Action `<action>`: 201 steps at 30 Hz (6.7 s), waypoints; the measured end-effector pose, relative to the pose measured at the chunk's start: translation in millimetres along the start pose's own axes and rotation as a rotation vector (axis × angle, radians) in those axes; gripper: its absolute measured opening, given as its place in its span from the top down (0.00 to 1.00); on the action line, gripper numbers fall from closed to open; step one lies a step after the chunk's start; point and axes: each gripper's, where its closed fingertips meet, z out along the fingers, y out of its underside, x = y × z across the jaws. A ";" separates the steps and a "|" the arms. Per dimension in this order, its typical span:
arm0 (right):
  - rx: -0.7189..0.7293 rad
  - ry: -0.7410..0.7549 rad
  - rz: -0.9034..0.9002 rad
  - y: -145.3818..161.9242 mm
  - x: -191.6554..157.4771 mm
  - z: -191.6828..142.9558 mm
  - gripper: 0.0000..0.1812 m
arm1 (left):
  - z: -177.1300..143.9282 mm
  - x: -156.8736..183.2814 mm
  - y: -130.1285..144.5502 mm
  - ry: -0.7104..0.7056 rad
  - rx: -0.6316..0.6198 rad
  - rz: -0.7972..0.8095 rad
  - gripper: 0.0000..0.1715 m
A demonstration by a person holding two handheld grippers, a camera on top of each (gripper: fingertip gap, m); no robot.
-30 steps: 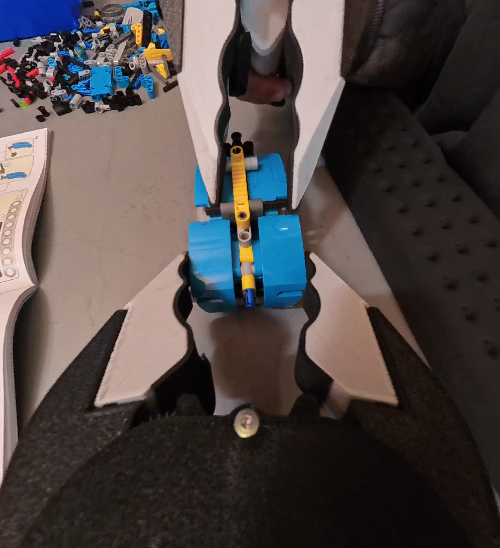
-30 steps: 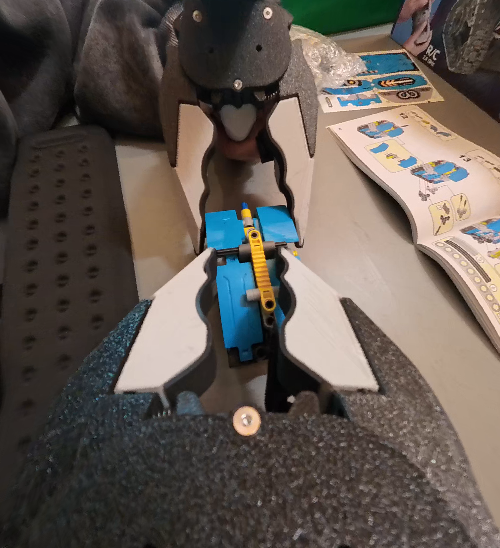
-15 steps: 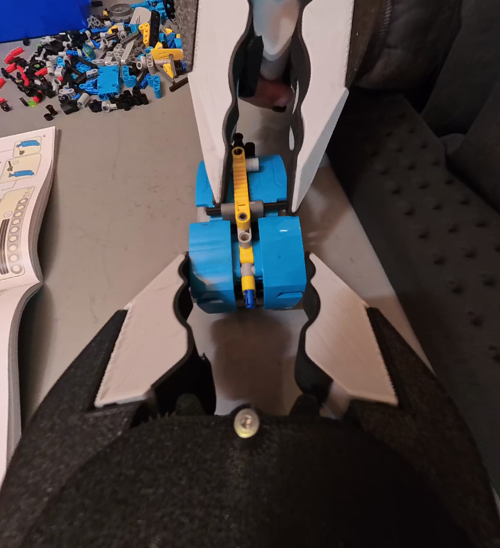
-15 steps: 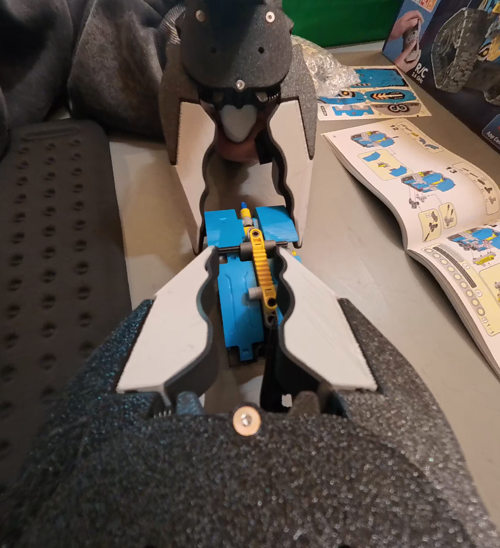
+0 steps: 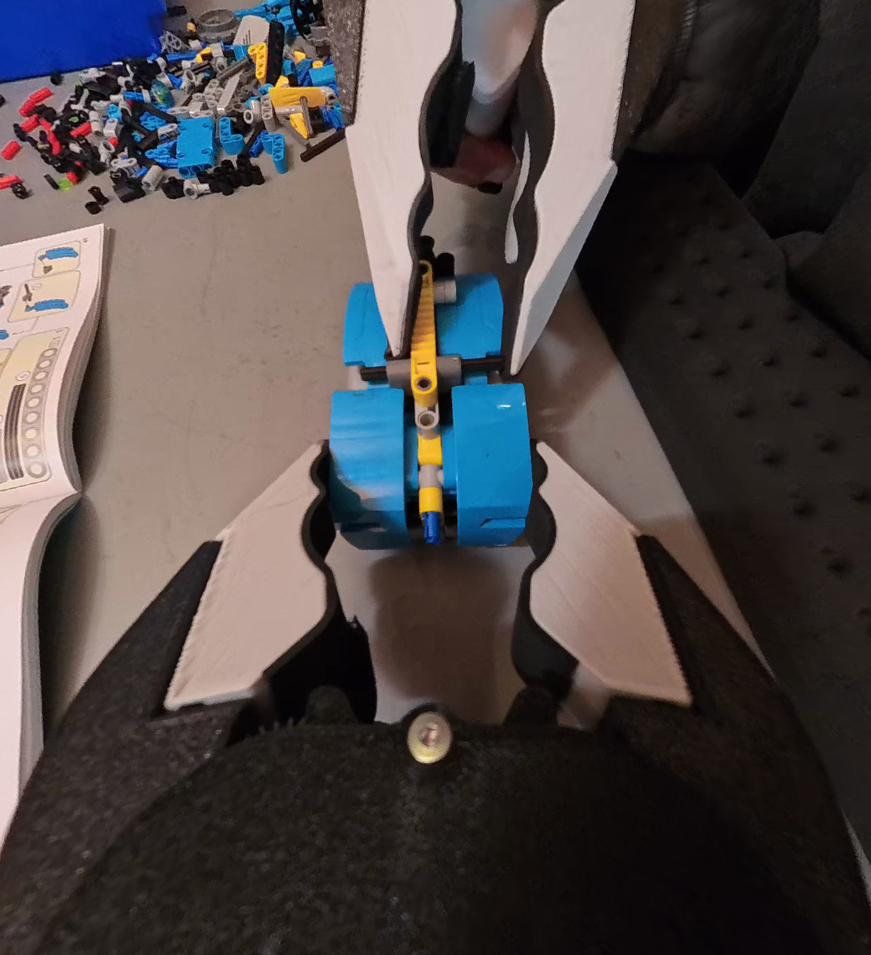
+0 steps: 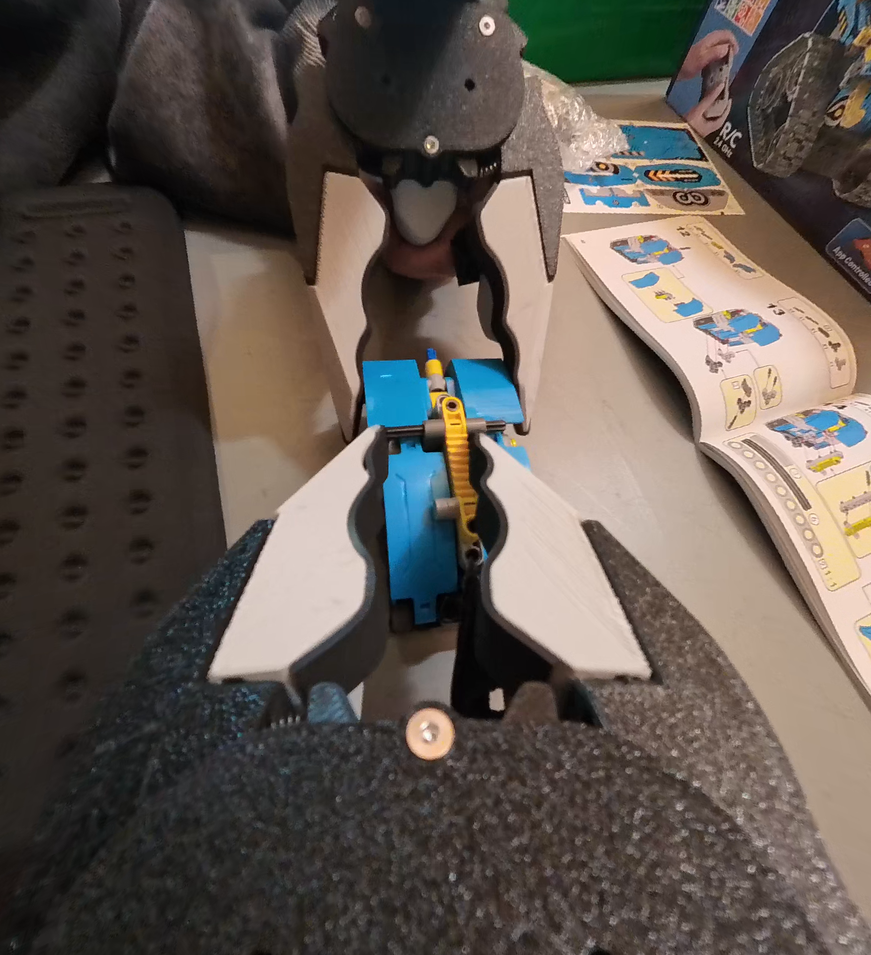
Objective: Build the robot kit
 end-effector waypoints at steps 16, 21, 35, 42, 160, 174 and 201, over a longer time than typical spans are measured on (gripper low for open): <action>0.011 -0.052 0.079 -1.3 -3.0 -3.4 0.82 | -16.6 2.7 -16.6 0.013 0.103 -0.088 0.61; 0.053 -0.099 0.151 -2.6 -1.7 -4.5 0.83 | -42.1 -9.4 -44.9 -0.057 0.239 -0.050 0.85; 0.013 -0.037 0.120 -2.2 -2.2 -1.8 0.83 | -14.2 0.1 -30.1 0.006 0.118 -0.019 0.96; 0.005 -0.014 0.101 -3.5 -3.3 1.7 0.81 | -17.3 2.3 -24.8 0.013 0.117 -0.036 0.95; 0.139 -0.145 0.229 -0.2 5.3 -31.3 0.67 | -11.5 14.6 -27.9 -0.020 0.174 -0.066 0.60; 0.119 -0.111 0.133 -6.5 -6.7 1.9 0.73 | -2.0 14.6 -1.1 -0.020 0.017 -0.052 0.56; -0.246 -0.098 0.089 1.6 -0.6 0.1 0.85 | 4.8 15.2 -3.3 -0.058 0.008 -0.052 0.56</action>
